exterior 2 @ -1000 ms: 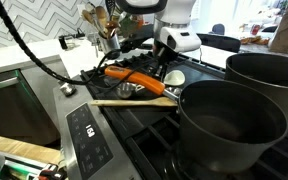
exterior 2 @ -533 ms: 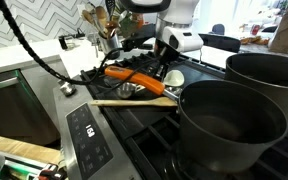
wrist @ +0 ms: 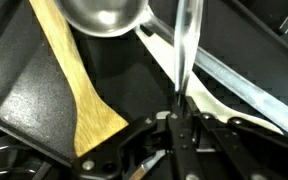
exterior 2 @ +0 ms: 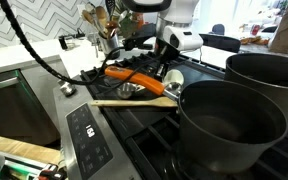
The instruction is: Put the silver ladle in the silver holder.
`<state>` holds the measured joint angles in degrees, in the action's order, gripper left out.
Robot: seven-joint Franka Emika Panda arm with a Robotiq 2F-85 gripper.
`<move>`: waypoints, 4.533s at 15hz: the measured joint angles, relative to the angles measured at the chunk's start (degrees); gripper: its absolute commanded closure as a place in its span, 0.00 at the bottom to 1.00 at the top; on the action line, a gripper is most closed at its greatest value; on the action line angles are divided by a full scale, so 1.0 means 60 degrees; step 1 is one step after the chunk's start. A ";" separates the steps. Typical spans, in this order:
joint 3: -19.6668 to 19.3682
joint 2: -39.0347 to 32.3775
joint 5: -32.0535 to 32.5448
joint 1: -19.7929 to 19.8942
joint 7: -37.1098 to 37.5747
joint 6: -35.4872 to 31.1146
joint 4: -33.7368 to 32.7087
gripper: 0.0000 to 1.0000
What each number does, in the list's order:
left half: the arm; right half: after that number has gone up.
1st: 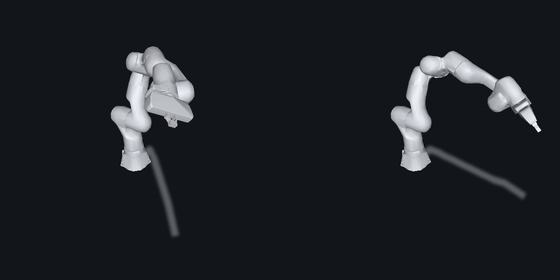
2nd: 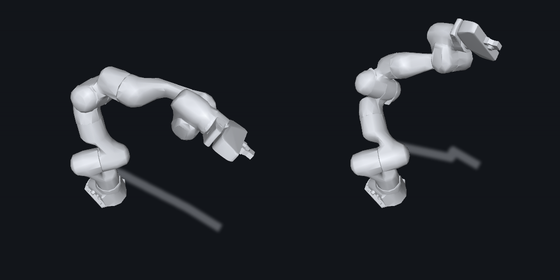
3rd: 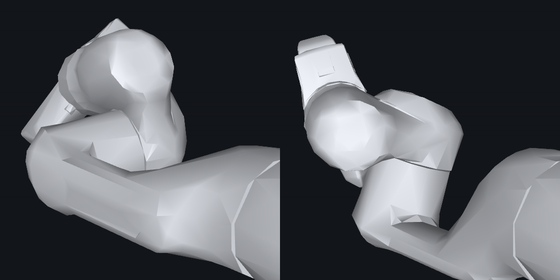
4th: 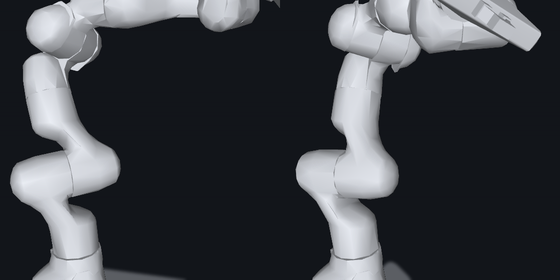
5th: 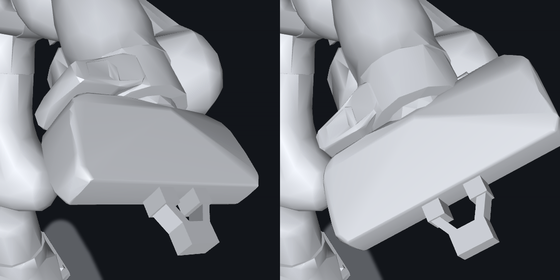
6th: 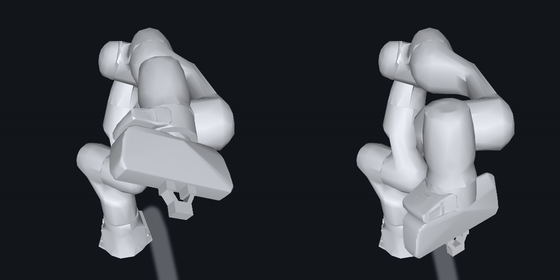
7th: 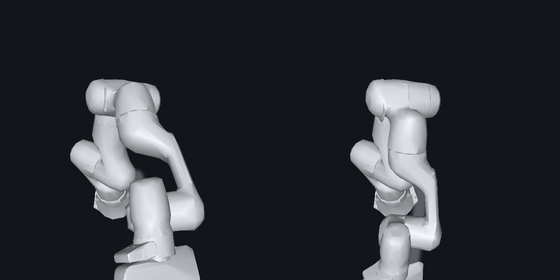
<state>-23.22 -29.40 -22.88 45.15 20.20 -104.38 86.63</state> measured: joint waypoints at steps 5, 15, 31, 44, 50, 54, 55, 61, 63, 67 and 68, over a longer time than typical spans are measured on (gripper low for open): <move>0.0041 -0.0002 0.0031 0.0000 0.0000 0.0019 -0.0026 0.97; 0.0034 0.1017 0.0035 0.0158 -0.0529 0.0723 -0.0310 0.97; 0.1301 0.5974 0.0174 -0.3246 -0.1877 -0.4349 0.3588 0.97; 0.2049 0.7269 0.0619 -0.4720 -0.1707 -0.7339 0.5421 0.97; 0.2845 0.6748 0.2204 -0.4933 -0.1531 -1.0782 0.5881 0.97; 0.3447 0.6235 0.3423 -0.4481 -0.1177 -1.3090 0.6442 0.97; 0.3583 0.6095 0.3632 -0.4279 -0.1117 -1.3580 0.6559 0.97; 0.4135 0.5438 0.3580 -0.3553 -0.1322 -1.5329 0.7030 0.97; 0.4291 0.5329 0.3342 -0.3551 -0.1579 -1.5657 0.7146 0.97; 0.4689 0.5108 0.2483 -0.3612 -0.2310 -1.6327 0.7179 0.97; 0.4788 0.5040 0.2213 -0.3640 -0.2547 -1.6528 0.7178 0.97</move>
<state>5.51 0.84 -9.60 23.31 4.92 -203.55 129.70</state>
